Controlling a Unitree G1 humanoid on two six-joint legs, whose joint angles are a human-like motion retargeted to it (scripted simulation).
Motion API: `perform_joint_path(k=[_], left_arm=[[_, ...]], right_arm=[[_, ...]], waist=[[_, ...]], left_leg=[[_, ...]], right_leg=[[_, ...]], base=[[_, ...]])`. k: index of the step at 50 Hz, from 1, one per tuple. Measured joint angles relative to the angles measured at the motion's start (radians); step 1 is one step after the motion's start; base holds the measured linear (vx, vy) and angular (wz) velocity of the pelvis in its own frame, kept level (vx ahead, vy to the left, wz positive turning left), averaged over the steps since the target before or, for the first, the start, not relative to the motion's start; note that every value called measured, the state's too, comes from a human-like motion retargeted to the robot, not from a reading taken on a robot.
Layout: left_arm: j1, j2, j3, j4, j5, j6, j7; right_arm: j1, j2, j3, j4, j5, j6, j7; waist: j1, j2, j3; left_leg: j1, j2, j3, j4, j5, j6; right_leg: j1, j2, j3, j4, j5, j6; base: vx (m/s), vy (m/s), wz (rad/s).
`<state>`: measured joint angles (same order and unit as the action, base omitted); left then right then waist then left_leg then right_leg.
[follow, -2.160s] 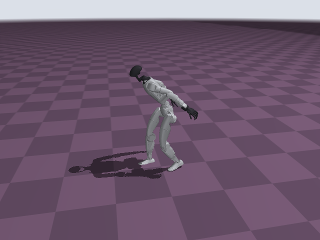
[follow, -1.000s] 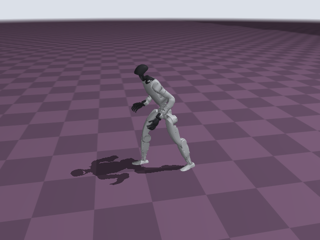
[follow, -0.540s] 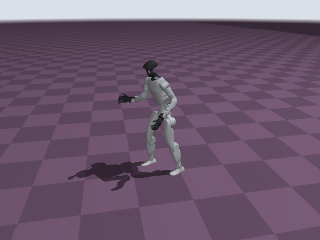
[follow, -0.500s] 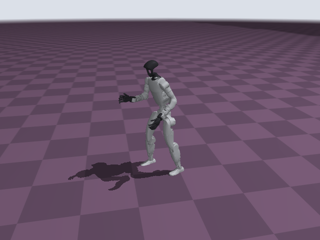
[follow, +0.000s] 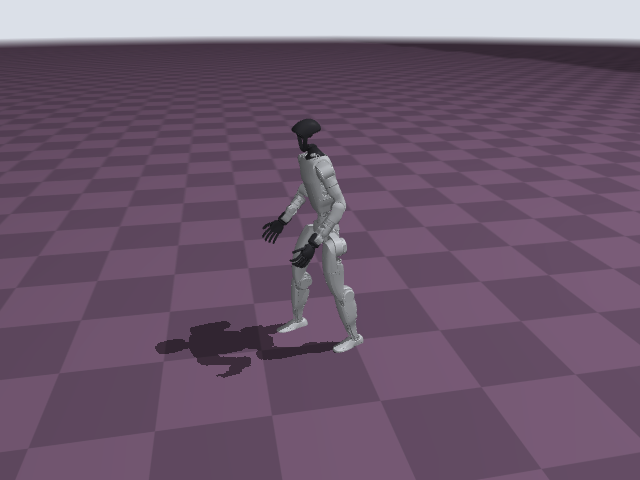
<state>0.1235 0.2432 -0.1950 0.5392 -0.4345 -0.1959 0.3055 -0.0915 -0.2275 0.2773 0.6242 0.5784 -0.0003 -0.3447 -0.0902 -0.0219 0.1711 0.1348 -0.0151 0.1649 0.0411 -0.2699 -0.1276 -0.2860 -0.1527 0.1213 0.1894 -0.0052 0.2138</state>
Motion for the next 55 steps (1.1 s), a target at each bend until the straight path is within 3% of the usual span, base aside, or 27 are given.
perform_joint_path(k=[5, 8, 18, 25, 32, 36, 39, 42, 46, 51, 53, 55], left_arm=[[-0.022, 0.000, -0.025, 0.304, 0.026, 0.053, -0.039], [0.003, 0.006, -0.024, 0.421, 0.074, 0.066, -0.034], [0.205, 0.020, 0.020, 0.561, 0.001, 0.048, -0.054], [0.353, 0.041, -0.032, 0.573, 0.082, 0.069, -0.165], [0.465, 0.070, -0.096, 0.558, 0.168, 0.091, -0.287], [0.459, 0.126, -0.144, 0.501, 0.210, 0.102, -0.304], [0.374, 0.141, -0.170, 0.495, 0.208, 0.139, -0.267], [0.251, 0.116, -0.173, 0.524, 0.180, 0.175, -0.199], [0.043, 0.047, -0.166, 0.619, 0.188, 0.201, -0.068], [-0.326, -0.004, -0.245, 0.763, 0.245, 0.247, 0.151], [-0.528, 0.011, -0.296, 0.758, 0.223, 0.254, 0.199], [-0.772, 0.041, -0.356, 0.722, 0.180, 0.254, 0.193]], right_arm=[[-0.014, -0.003, -0.054, 0.461, -0.086, 0.095, -0.010], [0.059, -0.029, -0.039, 0.552, -0.230, 0.119, -0.017], [0.381, -0.078, 0.003, 0.478, -0.334, 0.100, 0.148], [0.490, -0.080, 0.055, 0.525, -0.484, 0.126, 0.280], [0.559, -0.146, 0.066, 0.466, -0.516, 0.166, 0.531], [0.577, -0.201, 0.105, 0.353, -0.526, 0.162, 0.544], [0.561, -0.245, 0.144, 0.256, -0.533, 0.161, 0.535], [0.494, -0.288, 0.203, 0.202, -0.534, 0.157, 0.557], [0.264, -0.328, 0.319, 0.262, -0.563, 0.141, 0.538], [-0.224, -0.215, 0.337, 0.641, -0.612, 0.201, 0.197], [-0.436, -0.165, 0.281, 0.733, -0.546, 0.230, 0.075], [-0.639, -0.139, 0.270, 0.723, -0.425, 0.230, 0.047]], waist=[[0.006, -0.003, -0.006], [0.005, -0.005, 0.001], [-0.015, -0.032, 0.089], [-0.010, -0.047, 0.160], [-0.045, -0.048, 0.207], [-0.044, -0.052, 0.264], [-0.038, -0.046, 0.314], [-0.036, -0.012, 0.331], [-0.044, 0.027, 0.340], [-0.110, 0.017, 0.347], [-0.127, 0.011, 0.341], [-0.132, 0.005, 0.326]], left_leg=[[0.003, -0.006, 0.029, -0.008, 0.001, 0.001], [0.001, -0.011, 0.036, -0.016, 0.006, 0.002], [0.003, -0.018, 0.077, -0.006, 0.009, -0.008], [0.007, -0.002, 0.121, -0.013, 0.009, -0.004], [-0.049, 0.007, 0.110, 0.027, 0.002, 0.001], [-0.133, 0.009, 0.095, 0.139, -0.021, 0.031], [-0.304, 0.026, 0.080, 0.388, -0.061, 0.114], [-0.594, 0.081, 0.029, 0.782, -0.100, 0.216], [-0.881, 0.114, -0.105, 1.203, -0.174, 0.278], [-0.881, 0.074, -0.232, 1.460, -0.410, 0.313], [-0.837, 0.068, -0.247, 1.512, -0.490, 0.322], [-0.810, 0.061, -0.245, 1.541, -0.520, 0.320]], right_leg=[[0.000, 0.006, 0.024, -0.032, 0.023, 0.009], [-0.001, 0.004, 0.031, -0.051, 0.041, 0.015], [-0.009, 0.016, 0.066, -0.056, 0.064, 0.026], [-0.039, 0.044, 0.045, -0.004, 0.009, 0.017], [-0.054, 0.056, 0.013, 0.014, -0.010, 0.027], [-0.084, 0.042, 0.013, 0.022, 0.002, 0.022], [-0.157, 0.033, 0.008, 0.084, 0.004, 0.004], [-0.319, 0.055, -0.016, 0.241, -0.029, -0.026], [-0.560, 0.112, -0.057, 0.580, -0.145, -0.064], [-0.698, 0.141, -0.084, 0.989, -0.273, -0.121], [-0.703, 0.137, -0.090, 1.093, -0.299, -0.132], [-0.692, 0.121, -0.094, 1.143, -0.306, -0.138]], base=[[-0.02, 0.04, -0.31], [-0.01, 0.05, -0.15], [-0.04, 0.03, -0.18], [-0.04, 0.00, -0.29], [0.01, -0.04, 0.11], [-0.03, -0.09, 0.25], [-0.13, -0.11, 0.34], [-0.19, -0.12, 0.26], [-0.13, -0.10, -0.12], [-0.05, -0.03, -0.07], [-0.13, 0.01, 0.15], [-0.22, 0.03, 0.31]])
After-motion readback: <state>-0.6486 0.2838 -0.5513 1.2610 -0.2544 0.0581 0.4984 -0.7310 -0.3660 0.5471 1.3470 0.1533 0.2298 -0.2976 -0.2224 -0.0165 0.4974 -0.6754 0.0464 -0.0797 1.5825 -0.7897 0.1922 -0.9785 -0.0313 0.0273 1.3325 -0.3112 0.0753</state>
